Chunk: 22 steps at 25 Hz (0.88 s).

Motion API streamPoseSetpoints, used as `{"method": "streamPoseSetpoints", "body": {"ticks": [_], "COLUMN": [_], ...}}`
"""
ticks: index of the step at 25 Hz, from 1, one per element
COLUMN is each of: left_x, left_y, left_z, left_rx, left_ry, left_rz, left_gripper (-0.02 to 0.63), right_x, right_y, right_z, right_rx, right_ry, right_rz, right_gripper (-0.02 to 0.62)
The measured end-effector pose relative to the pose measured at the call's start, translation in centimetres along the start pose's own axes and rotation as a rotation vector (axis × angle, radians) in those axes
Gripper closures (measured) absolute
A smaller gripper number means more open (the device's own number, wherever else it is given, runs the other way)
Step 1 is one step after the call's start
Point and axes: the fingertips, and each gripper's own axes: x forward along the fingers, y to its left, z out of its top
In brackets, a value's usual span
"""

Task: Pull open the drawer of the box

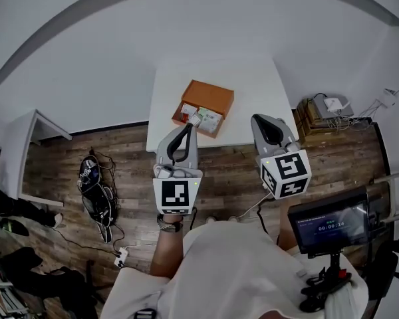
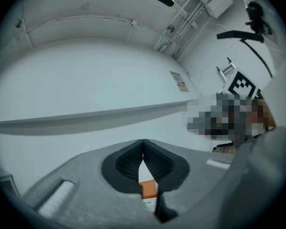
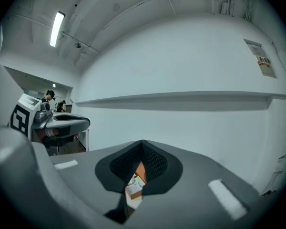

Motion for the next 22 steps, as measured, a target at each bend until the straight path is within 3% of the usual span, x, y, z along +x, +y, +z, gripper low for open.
{"method": "streamPoseSetpoints", "body": {"ticks": [8,17,22], "left_x": [0.2,0.9,0.9], "left_y": [-0.3,-3.8,-1.1], "left_z": [-0.9,-0.7,-2.0], "left_rx": [-0.007,-0.002,-0.001], "left_ry": [0.018,0.028,0.034], "left_rz": [-0.016,-0.027,-0.032], "left_gripper": [0.600,0.600,0.600], "right_x": [0.2,-2.0,0.4], "right_y": [0.4,-1.9,0.1], "right_z": [-0.2,-1.2,-1.4], "right_rx": [-0.010,-0.024,-0.030], "right_ry": [0.012,0.021,0.039], "right_rz": [-0.006,-0.004,-0.003], "right_gripper": [0.594,0.594,0.594]}}
